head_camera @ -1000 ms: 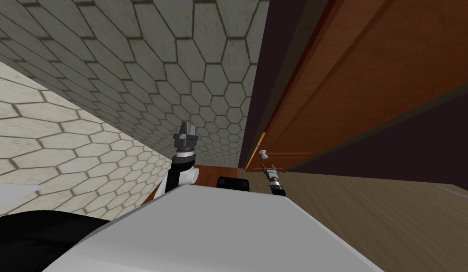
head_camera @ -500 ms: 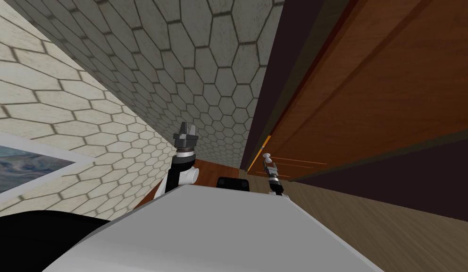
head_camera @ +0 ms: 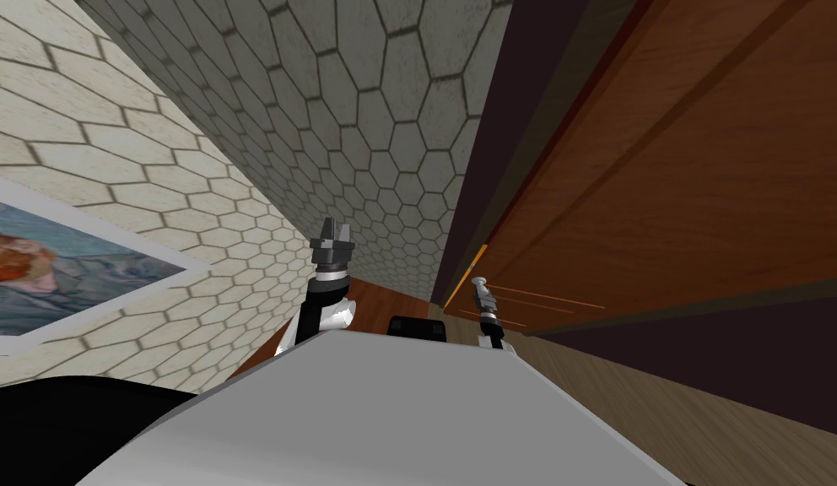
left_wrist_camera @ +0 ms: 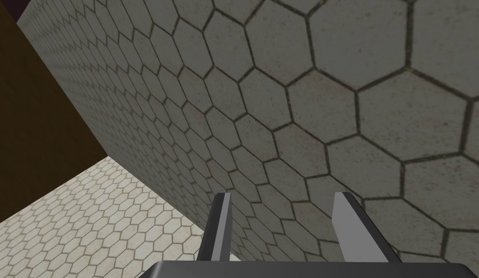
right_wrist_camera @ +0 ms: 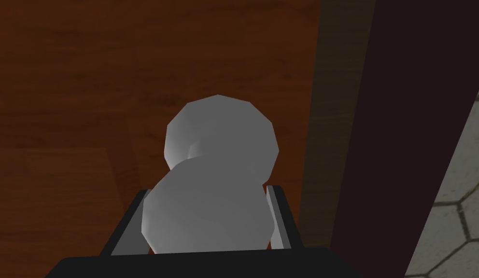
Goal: Pull the door open
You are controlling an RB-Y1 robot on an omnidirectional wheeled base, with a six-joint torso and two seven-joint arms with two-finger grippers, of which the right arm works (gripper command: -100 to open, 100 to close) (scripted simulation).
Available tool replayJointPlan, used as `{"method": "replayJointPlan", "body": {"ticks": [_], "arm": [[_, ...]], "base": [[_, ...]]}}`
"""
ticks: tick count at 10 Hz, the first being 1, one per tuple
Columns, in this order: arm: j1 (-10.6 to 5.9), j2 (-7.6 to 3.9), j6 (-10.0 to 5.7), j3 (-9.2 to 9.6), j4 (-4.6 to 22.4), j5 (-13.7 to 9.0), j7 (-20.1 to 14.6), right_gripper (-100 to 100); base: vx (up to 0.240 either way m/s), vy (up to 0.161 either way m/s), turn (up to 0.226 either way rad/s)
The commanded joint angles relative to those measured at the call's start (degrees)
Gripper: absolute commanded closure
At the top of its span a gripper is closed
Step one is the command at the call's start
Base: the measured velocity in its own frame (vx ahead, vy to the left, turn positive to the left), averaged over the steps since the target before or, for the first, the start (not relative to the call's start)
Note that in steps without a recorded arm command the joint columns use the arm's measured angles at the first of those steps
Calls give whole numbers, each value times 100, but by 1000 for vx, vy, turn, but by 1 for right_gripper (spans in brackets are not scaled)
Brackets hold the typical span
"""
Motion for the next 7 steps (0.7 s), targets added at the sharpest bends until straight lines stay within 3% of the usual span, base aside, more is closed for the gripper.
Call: {"method": "replayJointPlan", "body": {"ticks": [1, 5, 7], "arm": [[5, -6, -8, -2, -1, 0, -10, 100], [5, -6, -8, -2, -1, 0, -10, 100], [-3, -45, -2, 67, 2, -114, -295, 100]], "base": [[5, 19, -14], [1, 3, -2], [-24, 1, 18]]}}
